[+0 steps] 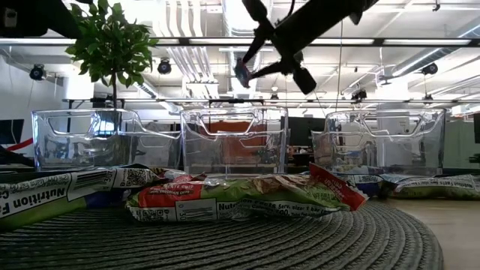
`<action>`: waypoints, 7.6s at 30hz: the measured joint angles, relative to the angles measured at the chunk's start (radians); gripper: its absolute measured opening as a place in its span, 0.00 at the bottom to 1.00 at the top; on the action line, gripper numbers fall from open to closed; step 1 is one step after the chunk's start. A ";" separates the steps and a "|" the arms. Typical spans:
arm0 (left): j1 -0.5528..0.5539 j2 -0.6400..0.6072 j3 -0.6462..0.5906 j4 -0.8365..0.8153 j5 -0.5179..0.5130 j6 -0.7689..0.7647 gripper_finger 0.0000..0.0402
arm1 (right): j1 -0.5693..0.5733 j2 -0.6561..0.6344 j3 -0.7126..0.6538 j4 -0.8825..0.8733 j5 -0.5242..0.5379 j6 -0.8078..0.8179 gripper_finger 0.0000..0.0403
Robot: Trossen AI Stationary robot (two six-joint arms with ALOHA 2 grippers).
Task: Pick and place Granola Bars by type
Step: Put the red granola bar into the middle transparent bin, then put the yellow granola bar into the left transparent bin
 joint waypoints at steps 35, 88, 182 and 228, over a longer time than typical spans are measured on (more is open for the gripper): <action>0.005 -0.001 0.000 -0.070 -0.044 -0.167 0.34 | 0.278 -0.417 0.089 -0.946 0.248 -0.410 0.57; -0.073 0.134 -0.131 -0.236 0.247 -0.804 0.34 | 0.339 -0.382 -0.016 -0.971 0.070 -0.238 0.57; 0.876 0.088 0.032 0.225 0.283 0.716 0.27 | 0.339 -0.495 -0.099 -0.864 0.191 -0.178 0.56; 0.080 -0.124 0.016 -0.054 -0.213 0.167 0.47 | 0.788 -0.314 -0.113 -0.895 -0.239 0.400 0.56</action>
